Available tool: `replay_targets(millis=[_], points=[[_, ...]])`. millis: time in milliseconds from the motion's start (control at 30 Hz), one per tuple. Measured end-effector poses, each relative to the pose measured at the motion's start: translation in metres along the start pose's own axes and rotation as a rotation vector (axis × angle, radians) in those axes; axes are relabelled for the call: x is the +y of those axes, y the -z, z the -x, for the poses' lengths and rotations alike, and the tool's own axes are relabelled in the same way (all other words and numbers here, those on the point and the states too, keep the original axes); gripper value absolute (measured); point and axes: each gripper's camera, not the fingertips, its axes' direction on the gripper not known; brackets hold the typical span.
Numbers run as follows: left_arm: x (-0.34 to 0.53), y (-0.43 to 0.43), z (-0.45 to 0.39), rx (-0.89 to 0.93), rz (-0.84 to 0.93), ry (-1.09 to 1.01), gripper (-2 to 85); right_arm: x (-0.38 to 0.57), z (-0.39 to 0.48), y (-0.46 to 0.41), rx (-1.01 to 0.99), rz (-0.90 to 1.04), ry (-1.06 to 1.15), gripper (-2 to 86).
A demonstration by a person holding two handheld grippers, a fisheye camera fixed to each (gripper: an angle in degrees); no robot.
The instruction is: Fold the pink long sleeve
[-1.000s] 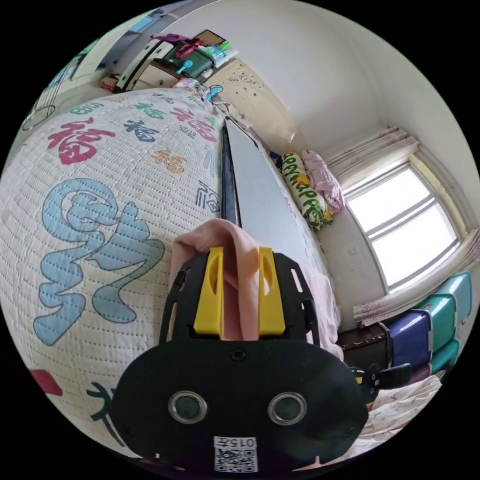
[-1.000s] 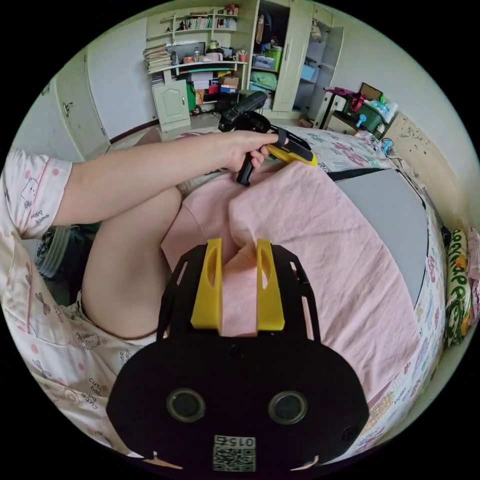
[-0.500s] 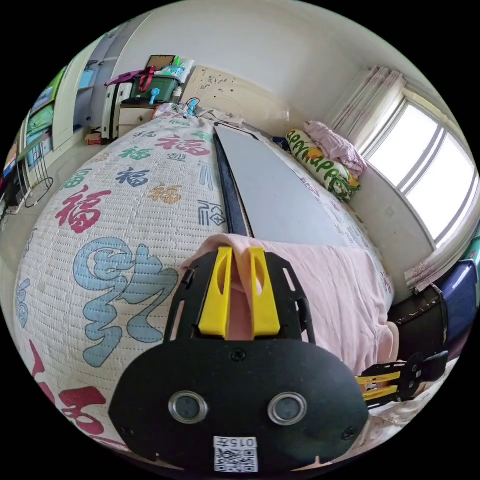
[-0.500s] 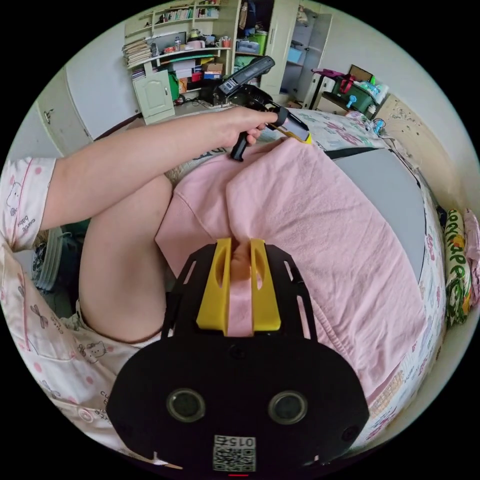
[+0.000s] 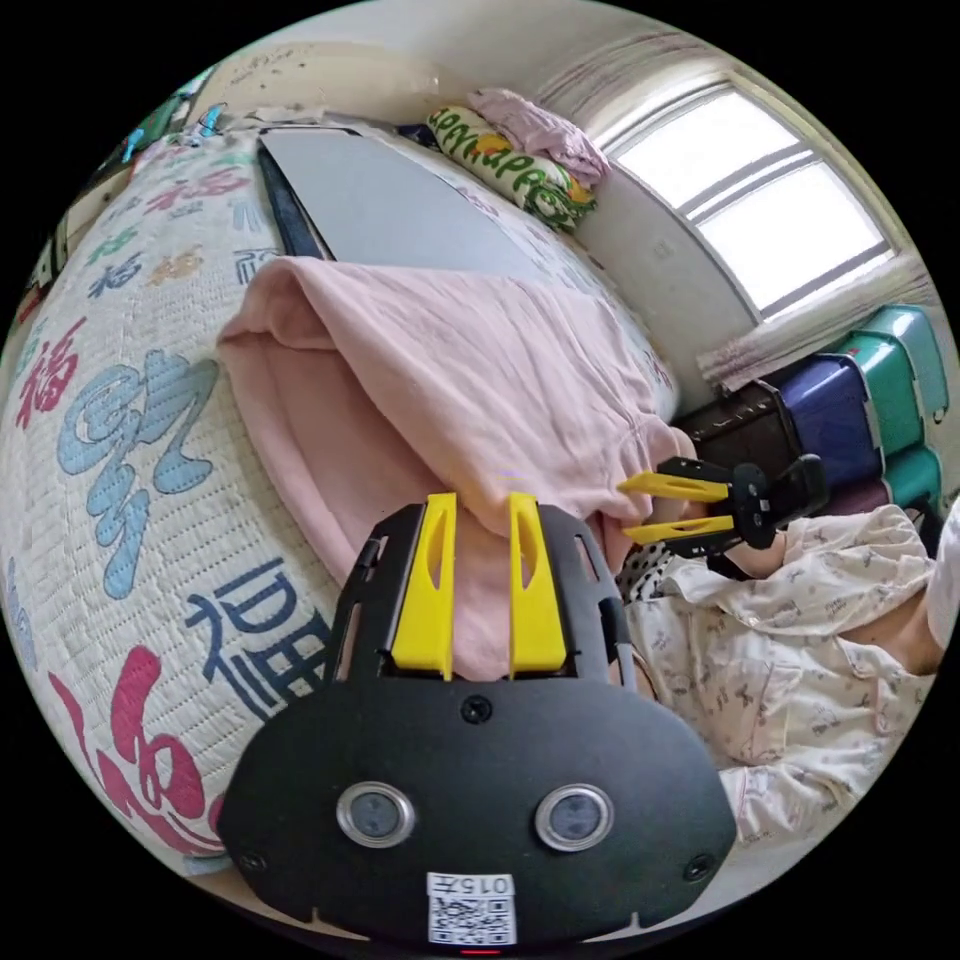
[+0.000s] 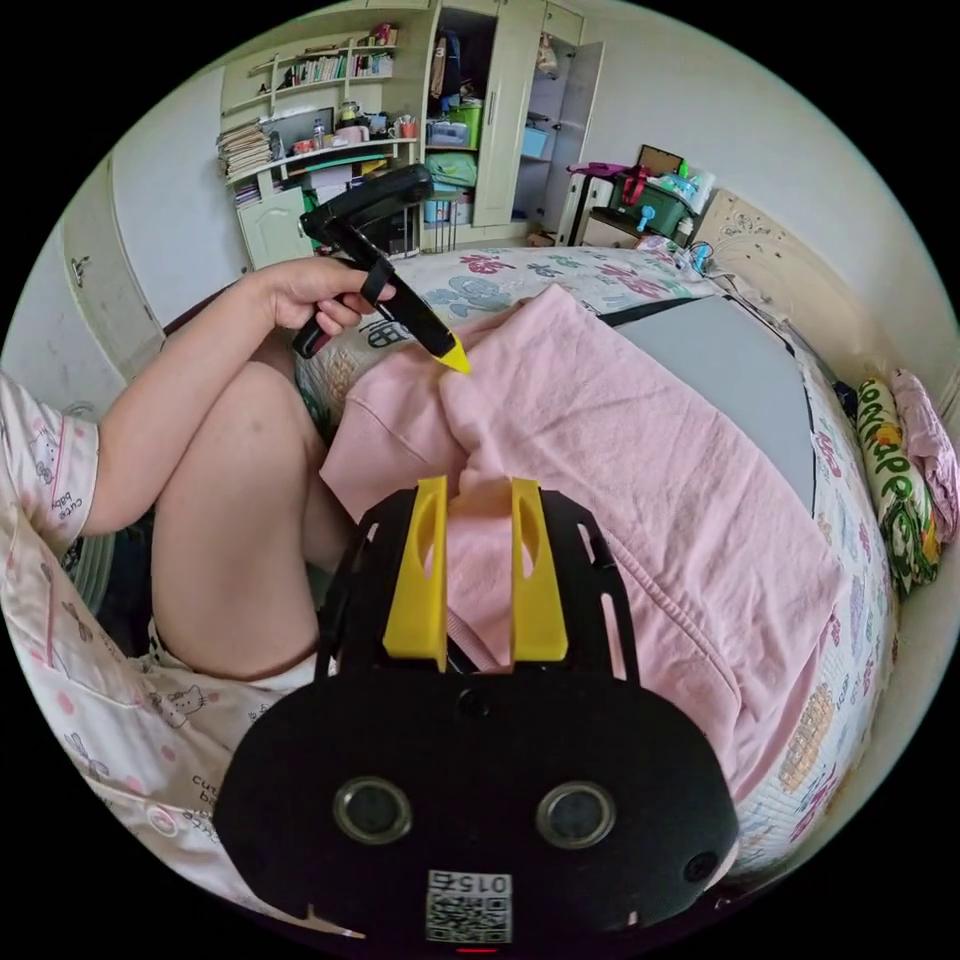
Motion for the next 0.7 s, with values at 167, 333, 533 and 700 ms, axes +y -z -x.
replay_targets(millis=[167, 333, 533, 700], points=[[-0.039, 0.022, -0.015, -0.013, 0.012, -0.056, 2.4, -0.056, 0.012, 0.005, 0.044, 0.064, 0.021, 14.5], [-0.054, 0.062, -0.044, -0.108, -0.006, -0.098, 0.7, -0.11, 0.023, 0.045, 0.069, 0.112, 0.122, 13.8], [-0.092, 0.073, -0.063, -0.167, 0.09, -0.106, 1.6, -0.19, 0.018, 0.059, 0.048, 0.14, 0.101, 12.4], [-0.098, 0.12, -0.092, -0.184, 0.079, -0.178, 3.1, -0.249, -0.012, 0.131, -0.062, 0.068, 0.008, 10.9]])
